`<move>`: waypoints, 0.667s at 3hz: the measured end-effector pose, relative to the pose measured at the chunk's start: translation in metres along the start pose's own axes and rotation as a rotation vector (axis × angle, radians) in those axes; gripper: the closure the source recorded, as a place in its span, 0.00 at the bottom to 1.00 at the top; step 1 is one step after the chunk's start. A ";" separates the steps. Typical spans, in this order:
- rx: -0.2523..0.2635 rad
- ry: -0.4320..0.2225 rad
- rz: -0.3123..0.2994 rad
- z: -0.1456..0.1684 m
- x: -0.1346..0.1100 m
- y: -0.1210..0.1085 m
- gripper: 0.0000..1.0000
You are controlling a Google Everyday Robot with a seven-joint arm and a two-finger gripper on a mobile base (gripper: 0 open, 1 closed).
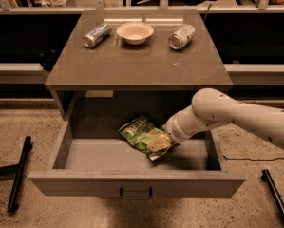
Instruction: Pick green jalapeno chip bag from top drawer and place on counter
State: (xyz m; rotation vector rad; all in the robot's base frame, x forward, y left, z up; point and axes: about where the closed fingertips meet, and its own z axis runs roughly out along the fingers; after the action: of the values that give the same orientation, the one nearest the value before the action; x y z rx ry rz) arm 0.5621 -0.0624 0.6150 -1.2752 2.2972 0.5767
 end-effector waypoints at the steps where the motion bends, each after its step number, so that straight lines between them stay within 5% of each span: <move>1: 0.020 -0.029 -0.005 -0.018 -0.006 0.007 0.72; 2: 0.040 -0.108 -0.029 -0.060 -0.011 0.015 0.96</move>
Offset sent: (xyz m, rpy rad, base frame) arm -0.0342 -0.0549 0.1072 0.1333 -0.1865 -0.0335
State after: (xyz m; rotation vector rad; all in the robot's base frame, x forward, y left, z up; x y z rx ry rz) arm 0.5440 -0.0810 0.6725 -1.2264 2.1884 0.5729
